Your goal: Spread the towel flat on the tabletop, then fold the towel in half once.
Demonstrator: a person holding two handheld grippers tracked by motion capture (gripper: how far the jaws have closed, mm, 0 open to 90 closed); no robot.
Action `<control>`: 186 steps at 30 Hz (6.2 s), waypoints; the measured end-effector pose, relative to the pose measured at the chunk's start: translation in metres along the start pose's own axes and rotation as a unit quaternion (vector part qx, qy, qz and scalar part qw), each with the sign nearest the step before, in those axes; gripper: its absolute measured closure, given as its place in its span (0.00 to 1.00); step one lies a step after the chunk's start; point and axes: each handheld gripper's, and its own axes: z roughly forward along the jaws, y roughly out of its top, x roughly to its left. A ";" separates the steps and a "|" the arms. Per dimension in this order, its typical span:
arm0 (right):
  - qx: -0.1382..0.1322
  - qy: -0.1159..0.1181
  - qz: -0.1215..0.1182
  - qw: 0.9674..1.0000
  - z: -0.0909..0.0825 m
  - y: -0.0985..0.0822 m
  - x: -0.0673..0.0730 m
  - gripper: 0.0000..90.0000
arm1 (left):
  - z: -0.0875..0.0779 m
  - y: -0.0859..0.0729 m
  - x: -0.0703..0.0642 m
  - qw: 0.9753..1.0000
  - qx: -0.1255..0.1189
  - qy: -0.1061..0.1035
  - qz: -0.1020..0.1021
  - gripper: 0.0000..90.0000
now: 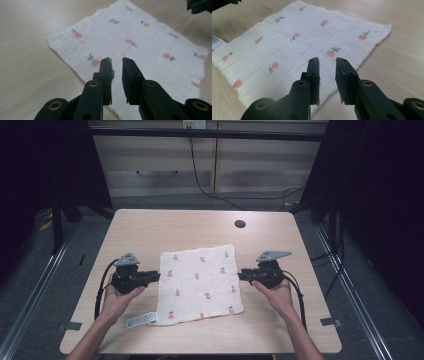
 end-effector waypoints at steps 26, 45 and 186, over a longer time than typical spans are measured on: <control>0.066 0.022 0.001 0.998 0.023 -0.042 0.015 0.85 | 0.030 -0.030 -0.002 0.998 0.049 -0.002 0.031 0.90; 0.077 0.039 -0.018 0.996 -0.001 -0.065 0.047 0.82 | 0.022 -0.039 -0.028 0.997 0.062 -0.016 0.047 0.90; -0.043 -0.045 0.052 0.997 0.017 -0.003 -0.050 0.99 | 0.063 0.039 0.028 0.999 -0.001 -0.041 0.023 0.96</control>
